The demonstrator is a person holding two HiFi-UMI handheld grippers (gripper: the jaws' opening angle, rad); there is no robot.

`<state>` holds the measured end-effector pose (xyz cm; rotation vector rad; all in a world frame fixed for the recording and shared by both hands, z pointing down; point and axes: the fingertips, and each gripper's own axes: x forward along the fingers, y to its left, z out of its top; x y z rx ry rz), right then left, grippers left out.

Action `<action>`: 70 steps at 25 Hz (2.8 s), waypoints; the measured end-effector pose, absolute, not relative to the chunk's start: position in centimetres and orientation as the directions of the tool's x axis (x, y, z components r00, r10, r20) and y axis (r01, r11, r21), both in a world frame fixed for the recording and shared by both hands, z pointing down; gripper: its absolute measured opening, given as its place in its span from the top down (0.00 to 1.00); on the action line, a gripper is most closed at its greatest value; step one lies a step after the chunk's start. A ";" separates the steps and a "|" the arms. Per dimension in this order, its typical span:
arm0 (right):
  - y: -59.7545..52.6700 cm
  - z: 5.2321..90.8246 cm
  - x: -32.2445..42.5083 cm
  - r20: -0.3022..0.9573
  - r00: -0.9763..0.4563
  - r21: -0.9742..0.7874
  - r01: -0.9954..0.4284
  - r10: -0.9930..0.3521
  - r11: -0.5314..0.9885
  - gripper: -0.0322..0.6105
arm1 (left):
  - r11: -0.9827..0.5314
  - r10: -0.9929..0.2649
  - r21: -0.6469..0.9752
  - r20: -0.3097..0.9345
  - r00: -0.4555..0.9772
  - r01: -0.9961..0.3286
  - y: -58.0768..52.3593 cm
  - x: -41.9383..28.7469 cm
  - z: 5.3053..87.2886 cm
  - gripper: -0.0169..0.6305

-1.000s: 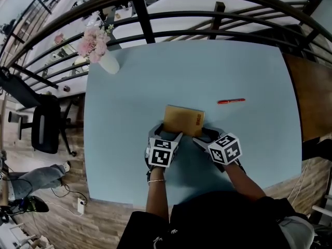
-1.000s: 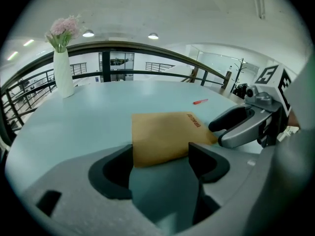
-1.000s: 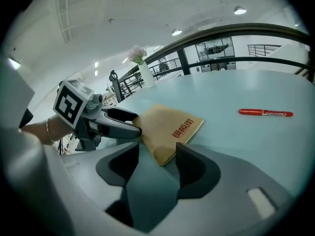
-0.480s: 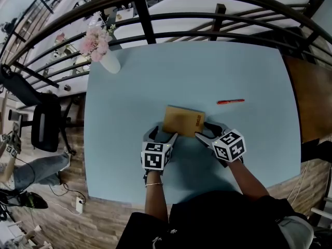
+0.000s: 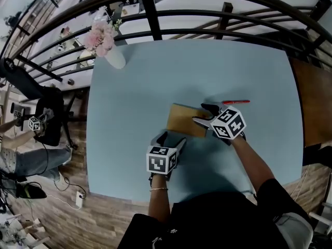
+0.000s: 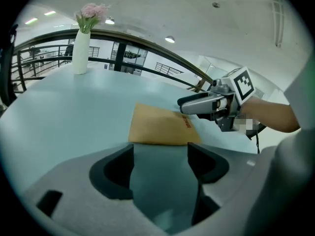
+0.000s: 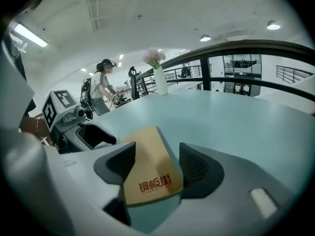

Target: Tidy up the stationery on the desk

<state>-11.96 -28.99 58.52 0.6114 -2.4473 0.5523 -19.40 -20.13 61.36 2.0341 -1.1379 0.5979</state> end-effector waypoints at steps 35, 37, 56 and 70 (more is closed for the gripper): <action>-23.6 61.6 -12.7 0.682 -0.725 -0.309 -0.409 -0.100 0.859 0.53 | -0.345 -0.541 0.383 0.665 0.515 -0.857 -20.8 -18.7 61.5 0.46; -23.3 61.6 -12.6 0.687 -0.719 -0.304 -0.419 -0.108 0.855 0.54 | -0.353 -0.539 0.370 0.670 0.510 -0.859 -20.8 -18.6 61.5 0.46; -20.2 61.8 -11.6 0.689 -0.708 -0.329 -0.498 -0.156 0.803 0.57 | -0.389 -0.523 0.358 0.673 0.523 -0.849 -20.2 -17.7 61.6 0.46; -17.9 62.0 -10.6 0.686 -0.706 -0.366 -0.544 -0.176 0.755 0.59 | -0.424 -0.505 0.348 0.676 0.537 -0.836 -19.2 -16.6 61.9 0.47</action>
